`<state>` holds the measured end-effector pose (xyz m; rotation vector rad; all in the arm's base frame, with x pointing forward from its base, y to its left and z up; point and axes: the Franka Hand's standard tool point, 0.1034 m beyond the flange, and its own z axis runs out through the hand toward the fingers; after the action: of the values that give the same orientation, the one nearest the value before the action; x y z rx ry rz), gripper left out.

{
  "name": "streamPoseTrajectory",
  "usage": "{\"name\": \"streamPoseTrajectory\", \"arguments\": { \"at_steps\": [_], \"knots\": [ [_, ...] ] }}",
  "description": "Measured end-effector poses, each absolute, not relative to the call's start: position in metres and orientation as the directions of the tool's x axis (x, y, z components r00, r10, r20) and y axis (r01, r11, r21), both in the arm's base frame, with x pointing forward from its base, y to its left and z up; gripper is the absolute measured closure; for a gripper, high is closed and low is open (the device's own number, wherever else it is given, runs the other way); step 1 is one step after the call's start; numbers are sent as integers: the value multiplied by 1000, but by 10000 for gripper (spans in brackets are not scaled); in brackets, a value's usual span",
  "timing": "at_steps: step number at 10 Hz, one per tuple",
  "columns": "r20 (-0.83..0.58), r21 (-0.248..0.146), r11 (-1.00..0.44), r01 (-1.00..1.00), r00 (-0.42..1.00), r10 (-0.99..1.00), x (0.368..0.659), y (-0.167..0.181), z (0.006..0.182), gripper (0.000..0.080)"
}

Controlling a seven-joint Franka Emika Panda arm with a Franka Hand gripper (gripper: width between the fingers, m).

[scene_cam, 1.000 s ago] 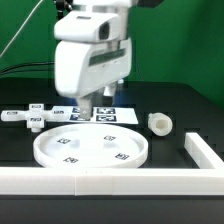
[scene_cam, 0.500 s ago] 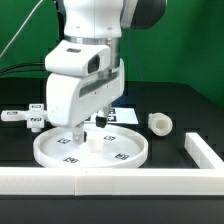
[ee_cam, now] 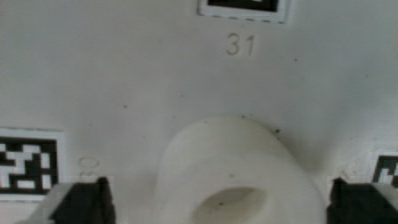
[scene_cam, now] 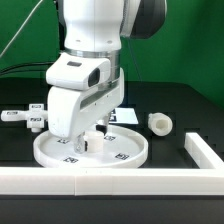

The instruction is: Assemble round table

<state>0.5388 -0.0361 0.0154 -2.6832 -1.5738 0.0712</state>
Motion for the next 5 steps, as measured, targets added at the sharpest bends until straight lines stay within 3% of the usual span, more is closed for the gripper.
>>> {"name": "streamPoseTrajectory", "arguments": {
  "at_steps": [1, 2, 5],
  "knots": [
    [-24, -49, -487, 872, 486, 873, 539, -35, 15, 269],
    [-24, -49, -487, 872, 486, 873, 539, -36, 16, 397],
    [-24, -49, -487, 872, 486, 873, 539, -36, 16, 393]
  ]
}}
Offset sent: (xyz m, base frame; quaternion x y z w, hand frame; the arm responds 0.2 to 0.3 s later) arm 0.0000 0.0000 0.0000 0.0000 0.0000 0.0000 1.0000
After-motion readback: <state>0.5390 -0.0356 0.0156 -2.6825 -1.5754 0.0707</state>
